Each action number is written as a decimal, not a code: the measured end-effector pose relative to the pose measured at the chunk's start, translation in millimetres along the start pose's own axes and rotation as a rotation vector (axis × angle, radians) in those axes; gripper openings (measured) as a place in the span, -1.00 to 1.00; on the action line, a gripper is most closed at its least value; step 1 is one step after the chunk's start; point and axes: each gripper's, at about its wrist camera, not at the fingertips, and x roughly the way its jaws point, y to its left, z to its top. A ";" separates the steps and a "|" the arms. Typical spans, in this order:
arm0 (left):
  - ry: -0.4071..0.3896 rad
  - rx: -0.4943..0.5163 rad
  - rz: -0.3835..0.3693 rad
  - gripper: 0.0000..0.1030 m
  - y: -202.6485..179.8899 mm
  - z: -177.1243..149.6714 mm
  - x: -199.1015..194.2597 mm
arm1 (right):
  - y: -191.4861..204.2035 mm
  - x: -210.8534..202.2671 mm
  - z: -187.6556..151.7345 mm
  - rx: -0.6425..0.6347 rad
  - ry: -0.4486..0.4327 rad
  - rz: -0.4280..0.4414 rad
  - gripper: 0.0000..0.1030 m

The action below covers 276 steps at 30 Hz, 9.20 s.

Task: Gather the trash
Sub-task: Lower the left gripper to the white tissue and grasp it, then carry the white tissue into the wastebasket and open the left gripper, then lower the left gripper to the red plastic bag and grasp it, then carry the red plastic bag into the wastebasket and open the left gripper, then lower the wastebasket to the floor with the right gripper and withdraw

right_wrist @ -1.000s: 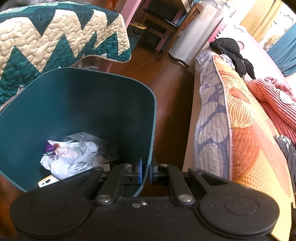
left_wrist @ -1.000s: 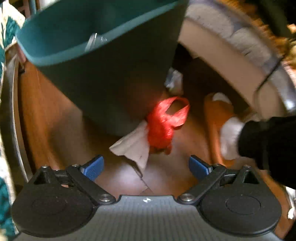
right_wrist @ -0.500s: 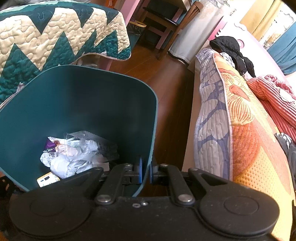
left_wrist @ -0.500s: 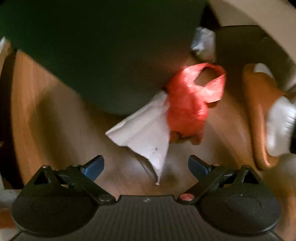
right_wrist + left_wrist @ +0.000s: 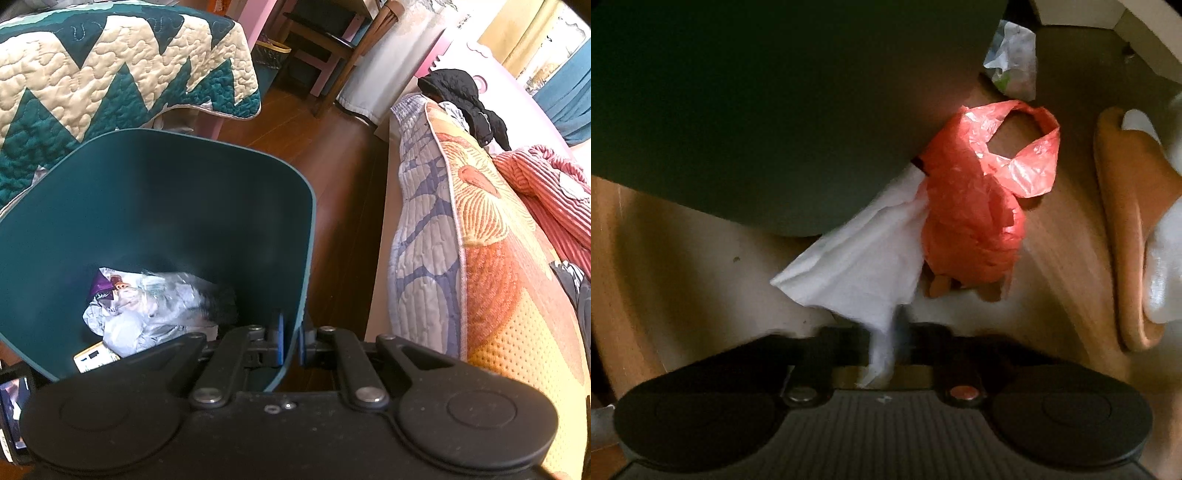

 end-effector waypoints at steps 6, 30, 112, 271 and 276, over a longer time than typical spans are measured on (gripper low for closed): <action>-0.021 -0.013 0.012 -0.96 6.9 -8.8 -27.2 | -0.1 4.7 2.6 0.010 0.004 -0.014 -0.84; -0.345 -0.024 -0.191 -0.96 34.9 -32.9 -336.8 | 1.0 4.6 6.3 0.016 0.005 0.000 -0.84; -0.368 0.094 -0.186 0.96 -7.7 -21.4 -238.1 | 30.5 -8.9 20.3 -0.096 -0.035 0.019 -0.84; -0.614 -0.229 0.040 0.65 43.1 -10.9 -372.5 | 7.1 -168.7 -6.8 0.410 -0.143 0.089 -0.11; -0.661 -0.249 0.057 0.92 45.1 -19.1 -376.6 | 4.2 -180.1 -16.3 0.509 -0.194 0.116 0.01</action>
